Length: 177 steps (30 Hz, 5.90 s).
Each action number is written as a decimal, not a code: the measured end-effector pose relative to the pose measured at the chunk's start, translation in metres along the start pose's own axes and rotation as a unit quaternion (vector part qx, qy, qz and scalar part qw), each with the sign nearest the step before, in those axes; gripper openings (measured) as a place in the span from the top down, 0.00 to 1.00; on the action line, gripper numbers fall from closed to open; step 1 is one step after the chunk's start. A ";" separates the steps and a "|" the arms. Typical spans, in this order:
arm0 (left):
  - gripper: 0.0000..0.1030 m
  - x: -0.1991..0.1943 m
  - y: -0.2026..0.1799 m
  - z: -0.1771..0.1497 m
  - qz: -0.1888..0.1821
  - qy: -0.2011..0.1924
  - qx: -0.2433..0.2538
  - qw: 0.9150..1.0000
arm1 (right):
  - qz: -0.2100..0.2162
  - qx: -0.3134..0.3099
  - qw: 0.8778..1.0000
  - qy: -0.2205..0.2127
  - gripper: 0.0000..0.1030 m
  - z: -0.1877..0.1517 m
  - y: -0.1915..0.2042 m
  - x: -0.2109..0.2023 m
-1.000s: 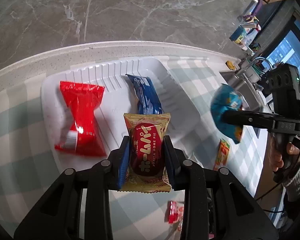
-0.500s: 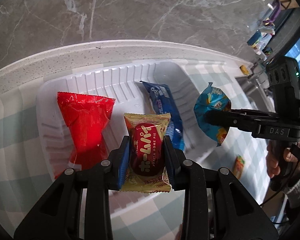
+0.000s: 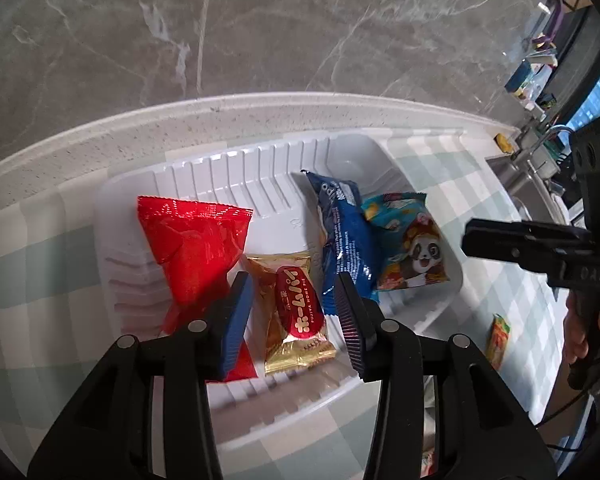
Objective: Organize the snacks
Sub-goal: 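Carry the gold packet and panda bag into the tray and release both, then grasp the pink packet with the left tool while the right tool grasps the white bag, then carry the pink packet and white bag over the white tray with both tools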
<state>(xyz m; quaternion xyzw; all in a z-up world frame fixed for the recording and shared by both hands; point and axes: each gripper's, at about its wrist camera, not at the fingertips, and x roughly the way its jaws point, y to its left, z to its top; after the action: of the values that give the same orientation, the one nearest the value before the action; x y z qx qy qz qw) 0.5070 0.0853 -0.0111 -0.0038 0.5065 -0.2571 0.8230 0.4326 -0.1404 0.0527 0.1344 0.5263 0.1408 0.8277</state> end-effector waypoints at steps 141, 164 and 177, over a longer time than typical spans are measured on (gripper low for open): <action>0.84 -0.091 -0.051 -0.209 -0.216 0.102 0.059 0.969 | 0.231 0.186 0.954 0.039 0.74 -0.161 -0.015 -0.042; 0.84 -0.107 0.010 -0.081 -0.226 -0.001 -0.031 0.974 | 0.288 0.204 0.935 0.027 0.74 -0.080 -0.011 -0.022; 0.84 -0.074 0.035 -0.023 -0.215 -0.015 -0.069 0.974 | 0.296 0.206 0.933 0.016 0.74 -0.017 -0.017 0.003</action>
<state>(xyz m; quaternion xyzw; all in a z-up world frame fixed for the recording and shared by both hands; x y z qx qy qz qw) 0.4768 0.1533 0.0298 -0.1739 0.4976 -0.3926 0.7537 0.4203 -0.1533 0.0368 0.4495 0.4931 0.2700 0.6942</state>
